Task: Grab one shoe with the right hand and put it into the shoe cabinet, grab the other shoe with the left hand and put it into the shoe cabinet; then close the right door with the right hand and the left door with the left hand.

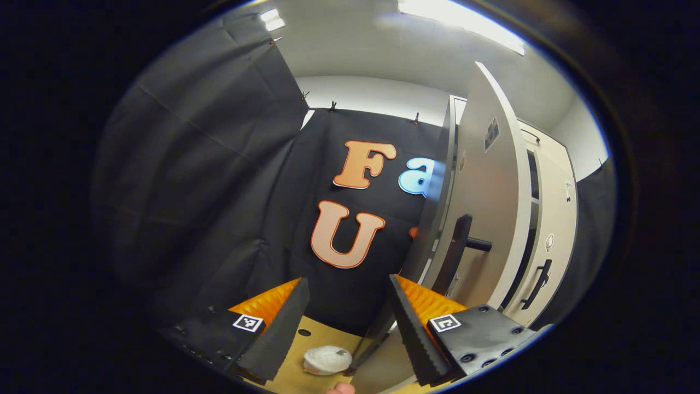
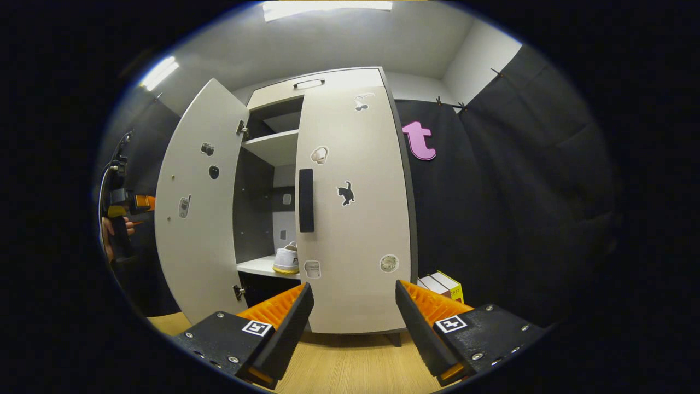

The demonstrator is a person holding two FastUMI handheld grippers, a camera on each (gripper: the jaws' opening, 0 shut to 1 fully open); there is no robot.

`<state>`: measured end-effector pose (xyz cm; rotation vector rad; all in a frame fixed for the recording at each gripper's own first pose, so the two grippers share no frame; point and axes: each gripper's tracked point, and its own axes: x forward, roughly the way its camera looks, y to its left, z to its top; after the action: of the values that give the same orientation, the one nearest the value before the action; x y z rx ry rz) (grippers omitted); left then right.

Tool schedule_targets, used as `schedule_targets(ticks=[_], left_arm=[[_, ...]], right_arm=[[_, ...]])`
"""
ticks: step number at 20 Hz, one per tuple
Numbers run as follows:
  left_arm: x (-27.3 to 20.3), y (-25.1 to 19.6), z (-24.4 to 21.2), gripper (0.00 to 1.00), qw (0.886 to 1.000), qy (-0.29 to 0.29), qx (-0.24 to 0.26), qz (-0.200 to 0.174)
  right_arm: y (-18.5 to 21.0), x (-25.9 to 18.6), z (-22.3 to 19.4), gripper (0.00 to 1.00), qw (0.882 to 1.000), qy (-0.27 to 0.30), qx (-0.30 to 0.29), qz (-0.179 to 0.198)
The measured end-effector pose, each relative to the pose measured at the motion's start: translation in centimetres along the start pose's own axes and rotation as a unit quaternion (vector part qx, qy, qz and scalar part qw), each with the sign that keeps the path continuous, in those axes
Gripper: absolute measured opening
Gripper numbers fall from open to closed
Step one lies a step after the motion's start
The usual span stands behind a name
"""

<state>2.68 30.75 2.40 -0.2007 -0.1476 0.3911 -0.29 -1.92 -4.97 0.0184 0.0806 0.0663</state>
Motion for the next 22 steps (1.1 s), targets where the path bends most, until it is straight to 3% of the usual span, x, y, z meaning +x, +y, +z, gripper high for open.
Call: schedule_targets(ticks=[1, 4, 5, 7, 11, 13, 15, 17, 18, 21, 22], left_arm=[[-0.2, -0.2, 0.1, 0.94, 1.0, -0.002, 0.009, 0.001], [-0.4, -1.2, 0.4, 0.95, 0.999, -0.009, 0.036, -0.001], [-0.4, -1.5, 0.3, 0.9, 0.999, -0.011, 0.04, -0.006], [-0.6, -2.5, 0.1, 0.99, 0.999, -0.01, 0.043, -0.021], [-1.3, -6.0, -0.8, 0.94, 0.997, 0.002, 0.045, -0.067], [-1.4, -7.6, -1.2, 0.99, 0.995, 0.004, 0.044, -0.085], [-1.4, -9.0, -1.8, 0.94, 0.994, 0.012, 0.036, -0.101], [-1.3, -10.7, -2.3, 0.99, 0.992, 0.018, 0.029, -0.12], [-1.3, -11.5, -2.5, 0.94, 0.991, 0.02, 0.03, -0.129], [-0.8, -13.3, -3.1, 0.94, 0.988, 0.02, 0.034, -0.149], [-0.4, -14.0, -3.3, 0.99, 0.987, 0.021, 0.034, -0.155]], right_arm=[[0.0, 0.0, 0.0, 0.93, 1.0, 0.001, 0.0, 0.001], [-0.1, 0.2, -0.1, 0.93, 1.0, 0.003, 0.0, 0.002], [-0.1, 0.2, 0.0, 0.93, 1.0, 0.003, 0.0, 0.002], [-0.1, 0.3, 0.0, 0.93, 1.0, 0.004, 0.0, 0.004], [-0.2, 0.1, 0.1, 0.93, 1.0, 0.005, 0.001, 0.003], [-0.4, -0.1, 0.1, 0.92, 1.0, 0.005, -0.001, 0.0], [-0.7, -0.5, 0.1, 0.93, 1.0, 0.006, -0.003, -0.004], [-1.0, -0.7, 0.1, 0.93, 1.0, 0.007, -0.003, -0.009], [-1.1, -0.7, 0.1, 0.93, 1.0, 0.007, -0.003, -0.012], [-1.3, -0.9, 0.2, 0.93, 1.0, 0.009, -0.002, -0.018], [-1.4, -0.9, 0.1, 0.93, 1.0, 0.009, -0.002, -0.018]])
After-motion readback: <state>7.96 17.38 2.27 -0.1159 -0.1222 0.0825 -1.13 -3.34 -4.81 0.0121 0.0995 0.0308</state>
